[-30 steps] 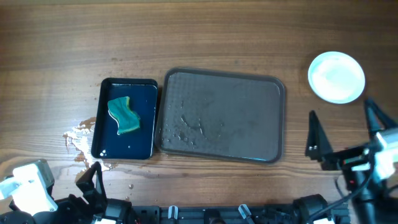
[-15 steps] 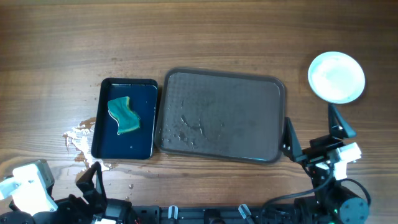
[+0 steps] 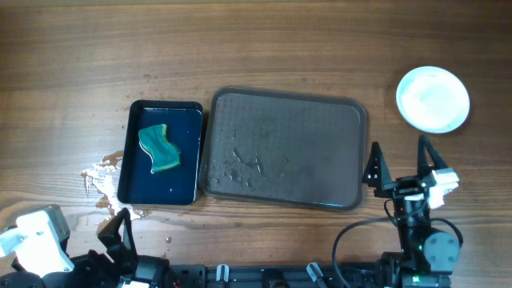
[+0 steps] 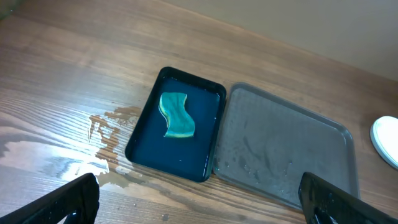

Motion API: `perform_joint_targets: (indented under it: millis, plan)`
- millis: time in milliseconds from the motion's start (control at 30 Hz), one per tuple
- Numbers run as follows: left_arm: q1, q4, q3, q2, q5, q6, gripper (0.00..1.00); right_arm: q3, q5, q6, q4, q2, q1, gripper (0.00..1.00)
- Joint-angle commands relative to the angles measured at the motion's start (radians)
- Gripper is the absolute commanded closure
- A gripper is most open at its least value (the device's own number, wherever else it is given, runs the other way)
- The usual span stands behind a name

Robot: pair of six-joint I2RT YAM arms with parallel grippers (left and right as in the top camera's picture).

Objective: Clean dirty plates on tray and stack at the side

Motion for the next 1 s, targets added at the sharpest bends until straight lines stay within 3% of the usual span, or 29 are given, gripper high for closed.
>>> perform_joint_targets:
  millis: [0, 67, 200, 333, 967]
  plan:
    - [-0.003, 0.005, 0.006, -0.007, -0.016, -0.013, 0.00, -0.002, -0.041, -0.137, -0.091, -0.014, -0.005, 0.00]
    - [-0.003, 0.005, 0.006, -0.007, -0.016, -0.013, 0.00, -0.002, -0.085, -0.269, -0.180, -0.014, -0.005, 0.00]
    - [-0.003, 0.005, 0.006, -0.007, -0.016, -0.013, 0.00, -0.002, -0.076, -0.360, -0.230, -0.014, -0.005, 0.00]
    - [-0.003, 0.005, 0.006, -0.007, -0.016, -0.013, 0.00, -0.002, 0.039, -0.213, -0.241, -0.014, -0.005, 0.00]
    - [-0.003, 0.005, 0.006, -0.007, -0.016, -0.013, 0.00, -0.002, 0.049, -0.203, -0.242, -0.013, -0.005, 0.00]
